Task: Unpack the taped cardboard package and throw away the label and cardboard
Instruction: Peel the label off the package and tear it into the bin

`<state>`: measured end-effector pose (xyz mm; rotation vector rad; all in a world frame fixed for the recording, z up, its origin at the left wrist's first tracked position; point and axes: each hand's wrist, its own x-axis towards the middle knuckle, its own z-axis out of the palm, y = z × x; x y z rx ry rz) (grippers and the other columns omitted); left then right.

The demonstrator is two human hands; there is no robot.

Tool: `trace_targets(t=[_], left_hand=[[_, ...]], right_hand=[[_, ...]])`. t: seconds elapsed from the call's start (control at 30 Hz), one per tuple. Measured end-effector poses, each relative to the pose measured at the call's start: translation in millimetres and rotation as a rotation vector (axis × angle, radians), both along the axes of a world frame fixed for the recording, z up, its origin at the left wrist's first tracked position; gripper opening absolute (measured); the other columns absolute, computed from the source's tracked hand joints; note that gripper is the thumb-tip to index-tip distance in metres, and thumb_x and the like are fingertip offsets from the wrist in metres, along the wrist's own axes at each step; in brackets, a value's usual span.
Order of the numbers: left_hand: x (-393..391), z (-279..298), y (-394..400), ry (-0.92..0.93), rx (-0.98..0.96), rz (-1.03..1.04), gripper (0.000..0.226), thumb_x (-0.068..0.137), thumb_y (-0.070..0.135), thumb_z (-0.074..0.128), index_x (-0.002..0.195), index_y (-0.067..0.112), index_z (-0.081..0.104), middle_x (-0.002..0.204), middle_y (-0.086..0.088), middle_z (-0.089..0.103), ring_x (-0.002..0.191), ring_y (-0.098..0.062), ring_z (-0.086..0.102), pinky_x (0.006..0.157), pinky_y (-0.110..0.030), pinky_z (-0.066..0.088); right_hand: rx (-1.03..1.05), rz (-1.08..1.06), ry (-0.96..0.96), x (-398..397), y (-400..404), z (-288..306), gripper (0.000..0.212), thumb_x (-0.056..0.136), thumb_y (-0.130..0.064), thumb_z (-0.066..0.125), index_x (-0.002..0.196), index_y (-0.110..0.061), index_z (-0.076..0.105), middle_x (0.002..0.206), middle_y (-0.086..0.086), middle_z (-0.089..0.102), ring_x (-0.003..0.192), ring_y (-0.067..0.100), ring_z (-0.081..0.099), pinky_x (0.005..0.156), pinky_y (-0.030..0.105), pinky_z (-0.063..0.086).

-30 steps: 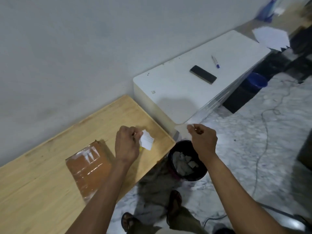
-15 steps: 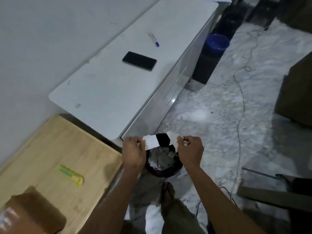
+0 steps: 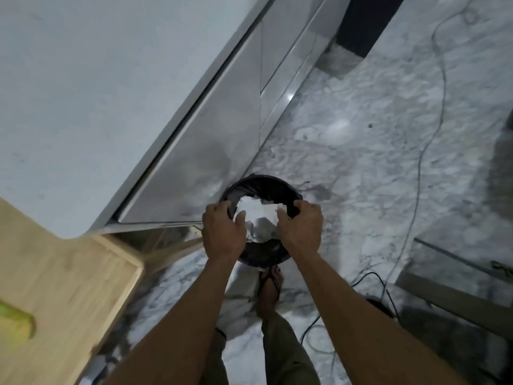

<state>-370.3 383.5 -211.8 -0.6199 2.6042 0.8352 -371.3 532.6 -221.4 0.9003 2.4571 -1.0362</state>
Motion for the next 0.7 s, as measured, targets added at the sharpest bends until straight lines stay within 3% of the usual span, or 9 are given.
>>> trace_targets(t=[0.13,0.3,0.47,0.6,0.7], left_hand=[[5,10,-2,-0.019,0.06,0.04,0.057,0.094,0.034,0.066,0.142,0.008,0.05,0.139,-0.014,0.051,0.129,-0.032,0.048,0.105,-0.044,0.042],[20,68,-7,0.023,0.138,0.042,0.045,0.094,0.028,0.067,0.131,0.005,0.057,0.131,-0.016,0.056,0.123,-0.032,0.051,0.098,-0.037,0.041],[33,140,-9,0.103,0.153,0.06,0.032,0.093,0.017,0.068,0.113,-0.007,0.063,0.114,-0.025,0.062,0.111,-0.039,0.057,0.094,-0.045,0.044],[51,180,-15,0.161,0.167,0.122,0.049,0.093,0.032,0.068,0.134,0.006,0.058,0.134,-0.016,0.055,0.12,-0.033,0.058,0.101,-0.045,0.048],[65,207,-26,0.219,0.167,0.149,0.053,0.093,0.034,0.068,0.138,0.01,0.055,0.139,-0.015,0.054,0.122,-0.032,0.058,0.102,-0.043,0.048]], right_hand=[[-0.035,0.026,0.003,3,-3,5,0.056,0.087,-0.036,0.066,0.135,-0.011,0.051,0.134,0.013,0.048,0.122,0.031,0.051,0.097,0.046,0.049],[-0.12,0.044,-0.017,11,-3,56,0.058,0.087,-0.038,0.065,0.137,-0.013,0.05,0.137,0.011,0.051,0.125,0.029,0.052,0.102,0.047,0.048],[-0.192,0.056,0.03,11,-7,127,0.059,0.089,-0.04,0.066,0.138,-0.014,0.049,0.138,0.008,0.056,0.127,0.026,0.053,0.105,0.044,0.046],[-0.224,0.11,0.091,18,-9,177,0.055,0.093,-0.038,0.063,0.14,-0.013,0.047,0.139,0.008,0.054,0.128,0.025,0.051,0.105,0.037,0.043],[-0.252,0.122,0.137,27,-16,206,0.052,0.092,-0.036,0.065,0.137,-0.014,0.051,0.137,0.008,0.056,0.126,0.025,0.053,0.106,0.039,0.044]])
